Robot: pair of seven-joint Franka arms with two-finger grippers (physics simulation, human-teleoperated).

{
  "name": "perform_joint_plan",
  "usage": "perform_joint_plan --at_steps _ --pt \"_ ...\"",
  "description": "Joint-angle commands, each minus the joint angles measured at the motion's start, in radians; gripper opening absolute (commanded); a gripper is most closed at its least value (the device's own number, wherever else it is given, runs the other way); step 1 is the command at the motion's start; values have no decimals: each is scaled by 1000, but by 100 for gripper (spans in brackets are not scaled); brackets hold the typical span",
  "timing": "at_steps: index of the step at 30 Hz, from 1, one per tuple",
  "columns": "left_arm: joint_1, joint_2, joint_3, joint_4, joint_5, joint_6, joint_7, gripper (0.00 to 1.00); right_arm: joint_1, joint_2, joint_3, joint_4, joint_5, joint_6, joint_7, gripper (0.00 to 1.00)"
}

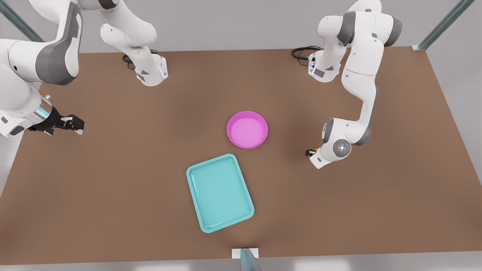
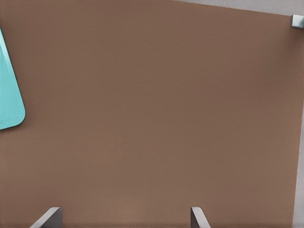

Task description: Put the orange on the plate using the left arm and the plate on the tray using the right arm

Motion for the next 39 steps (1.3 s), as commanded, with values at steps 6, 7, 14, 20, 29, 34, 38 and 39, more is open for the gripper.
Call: perform_joint_plan --at_steps 6,7,14,20,29,34,38,39 --pt "0 4 0 2 3 -13 -14 65 0 0 -2 0 1 -1 -7 100" --pt "2 -4 0 2 3 -18 -17 65 0 0 -2 0 1 -1 -7 100" --pt "-314 -26 -3 226 -6 -449 -347 66 -1 0 -2 -6 1 -1 -8 100" --pt "-451 82 -138 416 -68 -469 -686 67 -1 0 -2 -12 1 -1 -8 100" --pt "-472 15 -69 462 -62 -525 -715 100 60 40 6 -87 42 -35 2 100" --pt "-414 -245 541 718 -114 -1104 -142 100 344 387 138 -92 352 344 220 100" --pt "33 -314 40 691 4 -1052 -146 100 568 395 150 -340 378 849 225 100" --pt "55 -424 9 513 35 -868 -142 100 608 402 152 -366 418 910 225 100"
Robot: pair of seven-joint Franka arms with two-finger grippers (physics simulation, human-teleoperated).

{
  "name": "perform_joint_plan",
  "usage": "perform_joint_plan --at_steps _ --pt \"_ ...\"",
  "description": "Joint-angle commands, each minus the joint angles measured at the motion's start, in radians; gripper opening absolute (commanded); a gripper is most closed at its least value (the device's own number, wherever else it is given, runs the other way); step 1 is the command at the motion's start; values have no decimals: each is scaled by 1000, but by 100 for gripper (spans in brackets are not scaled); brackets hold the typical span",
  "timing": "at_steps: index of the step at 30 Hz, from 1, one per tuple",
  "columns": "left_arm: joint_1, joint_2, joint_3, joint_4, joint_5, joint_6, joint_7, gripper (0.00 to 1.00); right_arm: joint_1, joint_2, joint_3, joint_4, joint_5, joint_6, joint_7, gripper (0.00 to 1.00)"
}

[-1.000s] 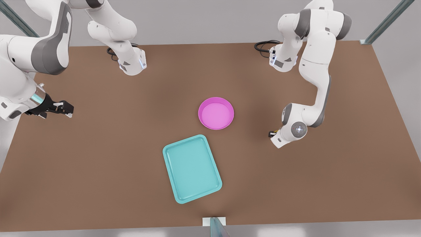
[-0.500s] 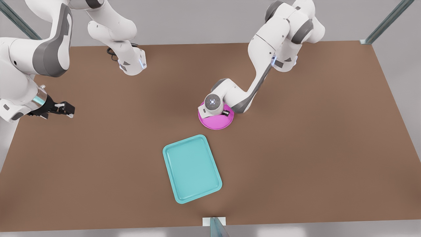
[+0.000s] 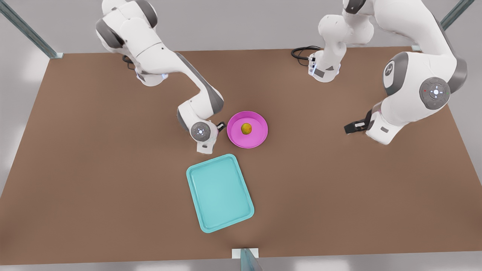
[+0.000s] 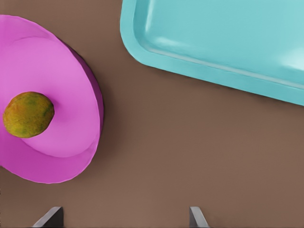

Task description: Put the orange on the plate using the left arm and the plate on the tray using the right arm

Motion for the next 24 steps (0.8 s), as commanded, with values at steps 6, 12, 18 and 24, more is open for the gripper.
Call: perform_joint_plan --at_steps 6,12,18,24 --pt "71 -10 -89 -71 85 83 173 100 49 20 5 -65 73 425 141 100" --pt "71 0 -95 -51 80 81 177 100 48 75 5 -50 73 425 127 100" --pt "70 10 -95 -51 77 81 176 100 51 110 14 -47 72 422 127 100" --pt "71 14 -95 -53 75 83 176 100 83 129 14 -41 72 416 127 87"
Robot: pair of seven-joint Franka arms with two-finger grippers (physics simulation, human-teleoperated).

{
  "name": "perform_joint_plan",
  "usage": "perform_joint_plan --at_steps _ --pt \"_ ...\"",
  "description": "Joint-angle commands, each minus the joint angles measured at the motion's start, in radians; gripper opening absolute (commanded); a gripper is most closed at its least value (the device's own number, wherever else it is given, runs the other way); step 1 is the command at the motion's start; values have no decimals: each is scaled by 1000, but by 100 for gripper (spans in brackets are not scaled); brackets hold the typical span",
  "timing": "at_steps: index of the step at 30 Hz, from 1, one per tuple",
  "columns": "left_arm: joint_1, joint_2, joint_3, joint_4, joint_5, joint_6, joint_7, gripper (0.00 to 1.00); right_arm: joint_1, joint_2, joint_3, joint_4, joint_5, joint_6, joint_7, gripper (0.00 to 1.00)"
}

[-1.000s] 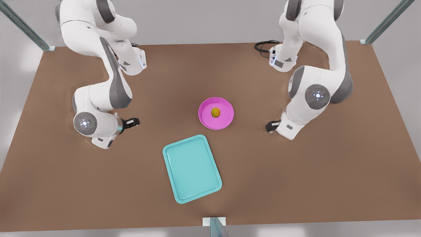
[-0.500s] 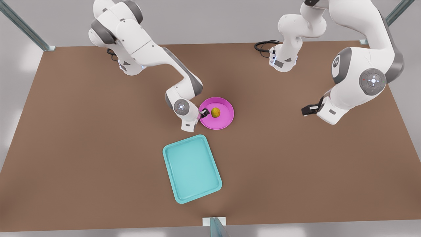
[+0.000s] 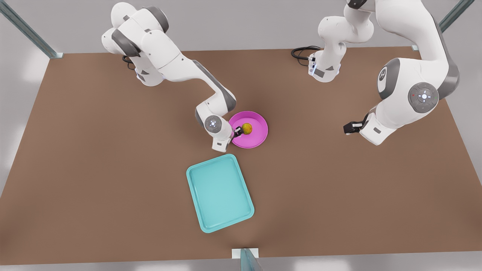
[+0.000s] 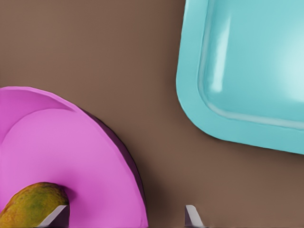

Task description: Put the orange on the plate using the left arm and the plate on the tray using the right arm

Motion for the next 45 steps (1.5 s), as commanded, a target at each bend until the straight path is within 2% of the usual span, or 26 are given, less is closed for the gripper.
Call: perform_joint_plan --at_steps 1,3,7,9,10,15,24,28,33,37,45 --pt "0 -1 0 0 -2 1 47 100 4 3 0 1 0 3 29 73" --pt "1 -1 0 0 -2 1 47 100 6 11 0 1 0 2 29 60" --pt "0 -1 0 2 -9 1 47 100 6 28 0 1 0 2 29 54" --pt "1 -1 0 2 -9 1 47 100 6 28 0 2 0 0 29 38" --pt "0 -1 0 0 -9 1 47 100 4 26 0 2 0 0 29 33" --pt "0 -1 0 2 -9 1 47 100 4 19 8 24 -2 -18 27 21" --pt "0 -1 0 2 -10 3 47 100 -39 -60 17 58 4 -41 39 21" --pt "0 -1 -2 2 -15 3 47 100 -82 -58 16 131 90 -38 36 21" --pt "0 -1 -2 2 -15 4 47 100 -256 -27 8 213 167 -21 29 21" --pt "0 -1 0 2 -15 4 47 100 -336 40 -7 326 230 -21 29 21" --pt "0 -1 0 2 -15 4 47 100 -370 45 -21 314 233 -24 27 21"
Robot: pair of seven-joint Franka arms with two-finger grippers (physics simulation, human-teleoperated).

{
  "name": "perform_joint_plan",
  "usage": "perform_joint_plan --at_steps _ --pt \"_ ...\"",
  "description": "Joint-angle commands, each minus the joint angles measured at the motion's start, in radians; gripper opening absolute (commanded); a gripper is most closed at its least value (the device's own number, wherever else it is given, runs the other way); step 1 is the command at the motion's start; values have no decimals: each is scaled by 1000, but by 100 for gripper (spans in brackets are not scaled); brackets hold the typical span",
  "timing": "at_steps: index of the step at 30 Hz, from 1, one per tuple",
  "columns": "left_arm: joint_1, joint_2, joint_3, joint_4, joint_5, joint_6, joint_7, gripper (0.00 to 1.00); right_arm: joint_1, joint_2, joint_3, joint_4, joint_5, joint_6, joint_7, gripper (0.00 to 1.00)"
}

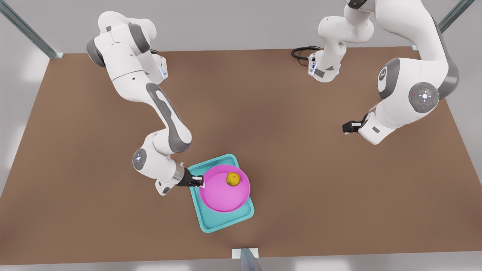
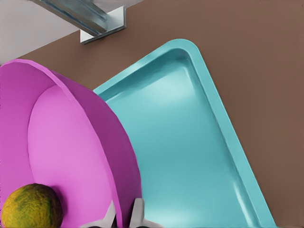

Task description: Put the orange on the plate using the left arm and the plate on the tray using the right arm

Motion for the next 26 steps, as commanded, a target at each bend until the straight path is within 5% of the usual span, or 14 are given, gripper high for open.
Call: perform_joint_plan --at_steps 1,6,7,8,13,15,17,22,26 --pt "0 -1 0 0 1 1 4 100 -15 -2 0 -5 -8 -11 28 21" --pt "0 2 -1 0 1 1 4 100 -26 -2 0 -15 -10 -15 30 21" --pt "0 2 -1 0 1 1 4 100 -25 -2 0 -12 -3 -15 41 92" --pt "0 2 0 0 1 1 4 100 -17 -2 0 -12 -3 -12 42 100" --pt "0 5 0 0 1 -2 4 100 -15 -42 3 17 1 -17 37 100" --pt "0 5 0 0 2 -8 5 100 -46 -123 -86 17 -114 -277 -51 100" --pt "0 34 -3 52 1 -31 -12 100 -98 -186 -155 64 -548 -663 -240 100" --pt "0 92 -3 135 11 -111 7 100 -178 -568 -201 52 -786 -896 -387 100" --pt "0 92 -3 135 10 -121 7 100 -180 -599 -203 54 -786 -950 -383 100"
